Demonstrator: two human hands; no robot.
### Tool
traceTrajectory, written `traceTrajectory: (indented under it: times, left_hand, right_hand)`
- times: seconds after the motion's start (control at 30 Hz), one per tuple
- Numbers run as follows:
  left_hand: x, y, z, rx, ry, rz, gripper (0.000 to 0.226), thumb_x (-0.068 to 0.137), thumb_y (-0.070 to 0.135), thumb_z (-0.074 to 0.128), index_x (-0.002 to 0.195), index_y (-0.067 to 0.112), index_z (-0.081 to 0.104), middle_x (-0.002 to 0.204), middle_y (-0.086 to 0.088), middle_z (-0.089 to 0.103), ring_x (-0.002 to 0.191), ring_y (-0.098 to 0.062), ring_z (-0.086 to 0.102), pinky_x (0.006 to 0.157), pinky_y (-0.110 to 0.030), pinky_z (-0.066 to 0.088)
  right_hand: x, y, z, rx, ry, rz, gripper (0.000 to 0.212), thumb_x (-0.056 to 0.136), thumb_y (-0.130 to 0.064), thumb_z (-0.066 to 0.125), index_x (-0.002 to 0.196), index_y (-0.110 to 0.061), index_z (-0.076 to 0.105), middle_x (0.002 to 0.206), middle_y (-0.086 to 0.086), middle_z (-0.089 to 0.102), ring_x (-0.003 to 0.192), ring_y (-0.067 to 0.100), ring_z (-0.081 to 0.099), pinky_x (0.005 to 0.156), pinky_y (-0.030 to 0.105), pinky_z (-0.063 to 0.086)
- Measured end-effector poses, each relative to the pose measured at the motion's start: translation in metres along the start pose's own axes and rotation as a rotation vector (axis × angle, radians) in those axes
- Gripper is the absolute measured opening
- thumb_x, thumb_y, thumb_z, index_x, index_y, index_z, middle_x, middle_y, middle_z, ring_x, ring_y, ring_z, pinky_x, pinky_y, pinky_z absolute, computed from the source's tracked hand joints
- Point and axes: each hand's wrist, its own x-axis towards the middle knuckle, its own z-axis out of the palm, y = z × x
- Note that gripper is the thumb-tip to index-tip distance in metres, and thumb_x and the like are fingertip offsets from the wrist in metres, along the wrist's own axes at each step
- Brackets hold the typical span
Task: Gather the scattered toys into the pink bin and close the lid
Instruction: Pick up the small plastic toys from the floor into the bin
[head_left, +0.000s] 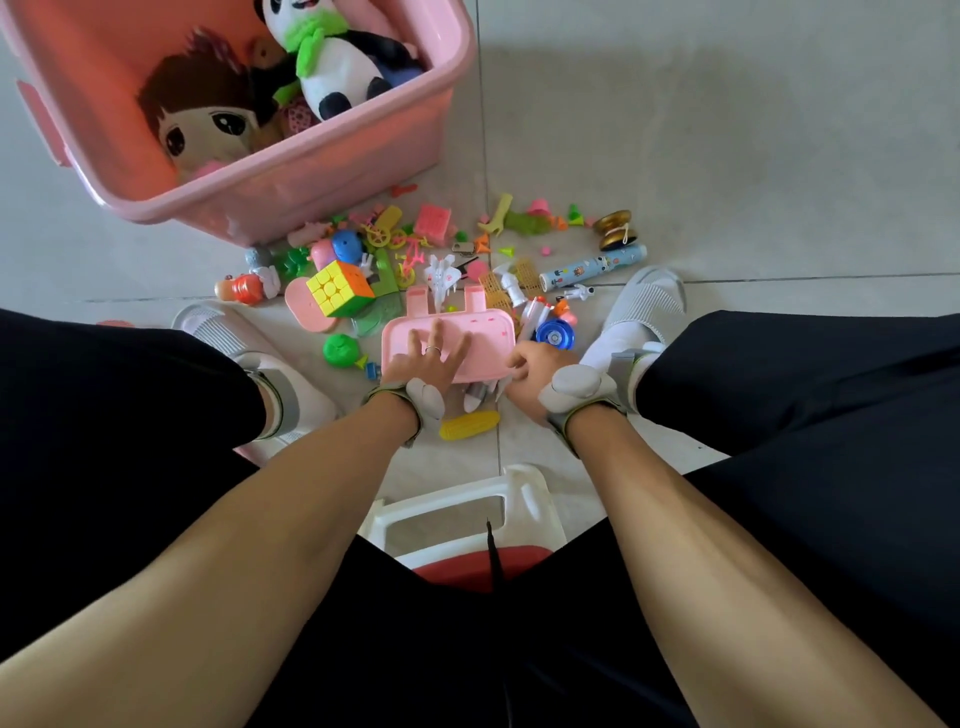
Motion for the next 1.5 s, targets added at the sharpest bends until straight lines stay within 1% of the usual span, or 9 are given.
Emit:
traceTrajectory:
  times: [0.1, 0.17, 0.23, 0.43, 0.8, 0.93, 1.1, 1.23, 1.5]
  left_hand:
    - [-0.032, 0.0, -0.054, -0.034, -0.157, -0.052, 0.049, 0.095, 0.038, 0.038, 0.14, 0.025, 0.051, 0.137, -0.02, 0.053, 0.114, -0.041, 0.06, 0.073, -0.05, 0.058]
    - [-0.038, -0.003, -0.054, -0.102, -0.051, -0.023, 0.058, 0.102, 0.035, 0.033, 0.155, 0.022, 0.014, 0.158, -0.017, 0.021, 0.141, -0.039, 0.027, 0.106, -0.053, 0.036]
    - [-0.039, -0.01, -0.059, -0.144, -0.02, -0.049, 0.064, 0.101, 0.041, 0.037, 0.155, 0.022, 0.009, 0.16, -0.012, 0.016, 0.144, -0.034, 0.018, 0.114, -0.049, 0.022]
    - [-0.057, -0.018, -0.101, -0.281, 0.108, -0.07, 0.082, 0.075, 0.063, 0.028, 0.14, 0.016, 0.045, 0.143, -0.01, 0.048, 0.131, -0.034, 0.041, 0.111, -0.046, 0.022]
    - [-0.092, -0.042, -0.133, -0.524, 0.344, -0.07, 0.072, 0.068, 0.039, 0.027, 0.125, 0.015, 0.063, 0.127, -0.007, 0.063, 0.118, -0.034, 0.053, 0.106, -0.041, 0.03]
    - [-0.098, -0.065, -0.114, -0.646, 0.46, -0.241, 0.037, 0.086, 0.021, 0.053, 0.12, 0.015, 0.064, 0.118, -0.009, 0.065, 0.113, -0.037, 0.053, 0.099, -0.044, 0.039]
    - [-0.092, -0.087, -0.102, -0.966, 0.606, -0.576, 0.04, 0.093, 0.019, 0.058, 0.133, 0.015, 0.053, 0.129, -0.013, 0.056, 0.118, -0.034, 0.05, 0.1, -0.04, 0.04]
    - [-0.079, -0.105, -0.099, -1.1, 0.534, -0.767, 0.036, 0.092, 0.021, 0.055, 0.128, 0.02, 0.057, 0.123, -0.006, 0.064, 0.103, -0.026, 0.062, 0.089, -0.035, 0.051]
    - [-0.037, -0.127, -0.088, -0.886, 0.138, -0.598, 0.062, 0.081, 0.012, 0.062, 0.139, 0.023, 0.044, 0.137, -0.01, 0.049, 0.121, -0.032, 0.049, 0.093, -0.039, 0.046]
  right_hand:
    - [0.005, -0.009, 0.0, -0.044, 0.008, -0.034, 0.033, 0.089, -0.018, 0.053, 0.122, -0.016, 0.054, 0.121, 0.009, 0.06, 0.103, 0.027, 0.057, 0.08, 0.03, 0.045]
    - [0.007, -0.013, 0.001, -0.045, 0.028, -0.04, 0.034, 0.087, -0.019, 0.055, 0.12, -0.017, 0.054, 0.121, 0.008, 0.06, 0.102, 0.028, 0.057, 0.08, 0.03, 0.046]
    - [0.008, -0.018, 0.0, -0.037, 0.058, -0.05, 0.037, 0.083, -0.019, 0.06, 0.12, -0.019, 0.056, 0.121, 0.006, 0.061, 0.107, 0.027, 0.058, 0.084, 0.031, 0.05]
    - [0.005, -0.036, -0.008, -0.114, 0.235, -0.145, 0.041, 0.084, -0.009, 0.062, 0.124, -0.015, 0.054, 0.128, 0.005, 0.053, 0.118, 0.025, 0.051, 0.09, 0.035, 0.049]
    - [0.008, -0.071, -0.009, -0.285, 0.416, -0.29, 0.032, 0.086, -0.01, 0.054, 0.117, -0.017, 0.061, 0.123, 0.002, 0.057, 0.118, 0.028, 0.046, 0.091, 0.036, 0.041]
    - [0.011, -0.088, -0.013, -0.163, 0.453, -0.292, 0.023, 0.087, -0.007, 0.053, 0.103, -0.017, 0.066, 0.105, 0.004, 0.067, 0.101, 0.029, 0.057, 0.064, 0.029, 0.035]
    - [0.012, -0.094, -0.022, 0.054, 0.48, -0.247, 0.027, 0.093, -0.011, 0.051, 0.116, -0.017, 0.064, 0.105, 0.008, 0.069, 0.098, 0.03, 0.06, 0.067, 0.026, 0.036]
    - [0.021, -0.094, -0.029, 0.295, 0.421, -0.117, 0.016, 0.092, -0.018, 0.054, 0.104, -0.013, 0.064, 0.09, 0.007, 0.065, 0.079, 0.027, 0.059, 0.059, 0.024, 0.039]
    - [0.049, -0.071, -0.03, 0.574, 0.347, 0.04, 0.015, 0.083, -0.025, 0.064, 0.089, -0.012, 0.066, 0.083, 0.01, 0.07, 0.07, 0.027, 0.06, 0.066, 0.034, 0.051]
